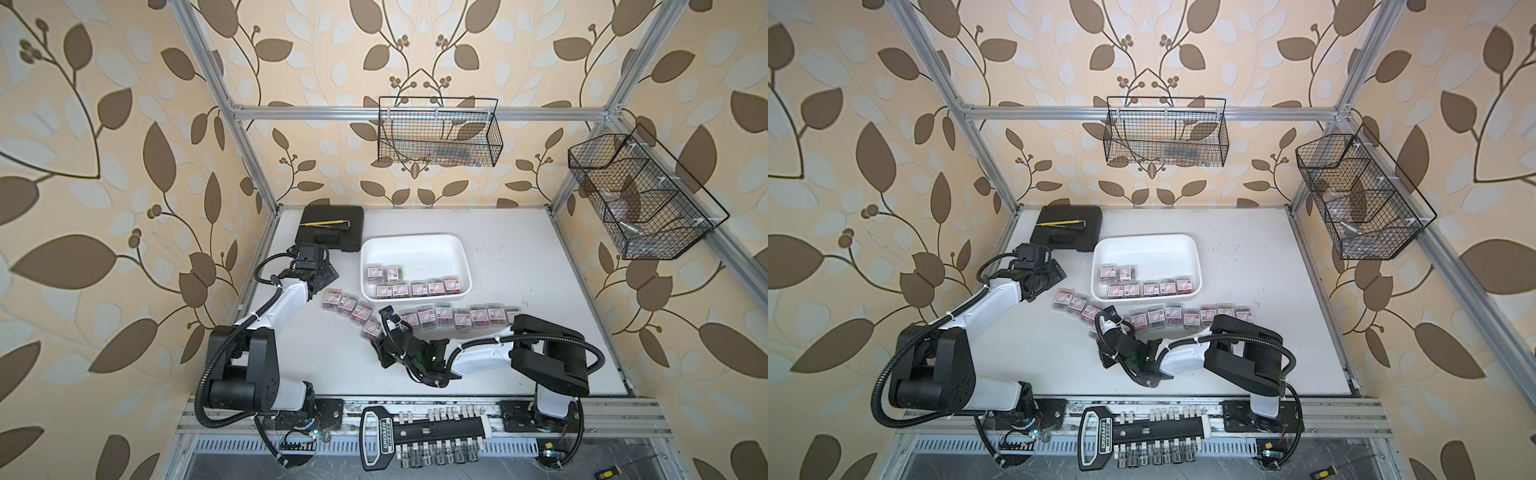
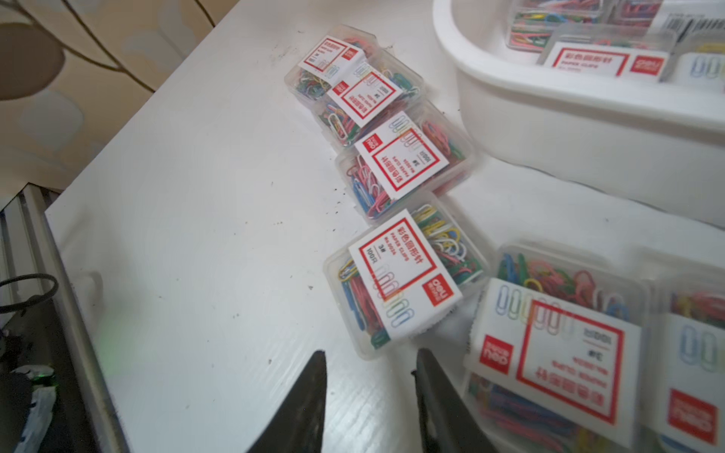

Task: Take the paper clips out of the storage box
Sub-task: Adjust the boxed paper clips at the center of the board.

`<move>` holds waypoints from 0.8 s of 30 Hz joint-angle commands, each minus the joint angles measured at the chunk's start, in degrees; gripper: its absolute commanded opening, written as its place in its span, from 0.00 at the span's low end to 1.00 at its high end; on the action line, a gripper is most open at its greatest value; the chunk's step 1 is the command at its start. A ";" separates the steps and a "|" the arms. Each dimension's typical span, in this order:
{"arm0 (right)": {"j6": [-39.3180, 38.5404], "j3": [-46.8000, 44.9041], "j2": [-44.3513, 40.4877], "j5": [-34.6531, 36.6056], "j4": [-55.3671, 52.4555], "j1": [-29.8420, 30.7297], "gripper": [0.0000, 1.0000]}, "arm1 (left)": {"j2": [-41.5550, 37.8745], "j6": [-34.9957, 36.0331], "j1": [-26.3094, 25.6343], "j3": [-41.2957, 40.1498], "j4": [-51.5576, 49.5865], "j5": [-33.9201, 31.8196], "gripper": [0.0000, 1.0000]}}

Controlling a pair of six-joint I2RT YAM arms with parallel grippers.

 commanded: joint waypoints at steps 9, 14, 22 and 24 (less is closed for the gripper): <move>-4.19 2.15 0.85 1.43 0.59 6.47 0.26 | -1.47 0.22 0.59 -0.77 -0.04 -1.47 0.88; -2.21 4.50 5.96 -1.29 1.13 5.16 0.24 | -2.34 0.37 0.59 -1.52 -0.25 -2.35 0.89; -1.59 2.87 5.86 0.23 0.99 0.55 0.27 | -3.04 0.39 0.59 -1.77 -0.40 -2.66 0.89; -1.47 2.16 5.20 1.09 1.23 -0.20 0.28 | -3.05 0.45 0.59 -1.72 -0.57 -2.66 0.89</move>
